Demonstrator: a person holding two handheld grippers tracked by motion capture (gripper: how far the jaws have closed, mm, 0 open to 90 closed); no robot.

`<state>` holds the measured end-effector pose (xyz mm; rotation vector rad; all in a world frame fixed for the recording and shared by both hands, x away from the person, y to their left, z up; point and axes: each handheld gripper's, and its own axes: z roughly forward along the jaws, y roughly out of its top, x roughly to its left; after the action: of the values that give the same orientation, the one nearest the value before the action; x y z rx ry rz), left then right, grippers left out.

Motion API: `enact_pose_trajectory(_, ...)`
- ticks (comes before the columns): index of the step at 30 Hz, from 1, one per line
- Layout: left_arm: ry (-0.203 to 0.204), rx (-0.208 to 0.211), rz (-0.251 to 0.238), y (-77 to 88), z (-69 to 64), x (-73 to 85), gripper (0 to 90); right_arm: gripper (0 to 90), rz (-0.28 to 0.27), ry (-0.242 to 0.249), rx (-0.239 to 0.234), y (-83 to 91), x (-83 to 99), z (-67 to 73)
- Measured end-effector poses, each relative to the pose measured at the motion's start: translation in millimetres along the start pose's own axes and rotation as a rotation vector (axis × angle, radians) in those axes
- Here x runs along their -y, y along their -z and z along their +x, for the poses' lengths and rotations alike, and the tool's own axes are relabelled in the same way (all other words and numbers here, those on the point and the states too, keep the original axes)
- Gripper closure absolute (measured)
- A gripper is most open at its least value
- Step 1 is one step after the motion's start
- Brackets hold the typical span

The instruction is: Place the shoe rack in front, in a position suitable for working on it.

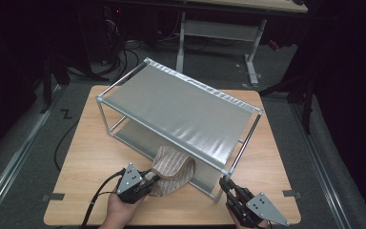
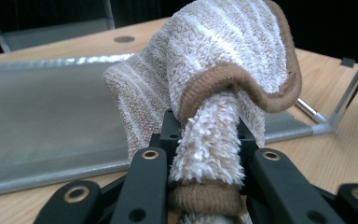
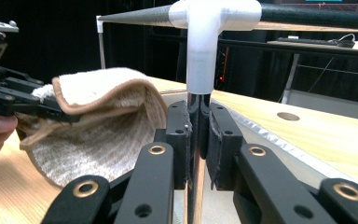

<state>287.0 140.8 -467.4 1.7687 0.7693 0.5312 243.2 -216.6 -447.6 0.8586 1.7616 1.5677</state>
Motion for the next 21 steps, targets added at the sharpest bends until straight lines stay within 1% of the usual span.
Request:
enact_pose_trajectory(3,-0.005,-0.004,-0.018,4.3,0.8,-1.7,73.9,80.8,-0.004,-0.005,0.0,-0.4,0.0,-0.4)
enact_pose_trajectory(5,0.001,-0.006,-0.033,7.6,1.1,-2.3,73.8,80.8,-0.004,-0.006,0.002,-0.4,-0.1,-0.7)
enact_pose_trajectory(7,0.003,-0.006,-0.044,10.4,0.4,-3.0,73.8,80.8,-0.004,-0.005,0.003,-1.1,-0.5,-1.4)
enact_pose_trajectory(9,-0.006,-0.006,-0.055,13.3,-0.3,-4.1,73.8,80.8,-0.003,-0.01,0.004,-2.1,-0.8,-2.4)
enact_pose_trajectory(13,-0.002,-0.008,-0.075,20.7,-1.4,-5.9,73.8,80.8,-0.005,-0.014,0.003,-4.3,-0.9,-4.9)
enact_pose_trajectory(16,-0.012,-0.021,-0.081,25.6,-0.5,-6.8,73.9,80.9,-0.007,-0.018,0.004,-6.4,-0.9,-7.2)
enact_pose_trajectory(19,-0.008,-0.032,-0.103,31.2,1.0,-7.9,73.9,80.9,-0.006,-0.02,0.007,-8.0,-1.0,-9.9)
enact_pose_trajectory(21,-0.013,-0.042,-0.115,35.4,2.1,-9.3,73.9,80.8,-0.007,-0.02,0.011,-8.3,-0.8,-11.1)
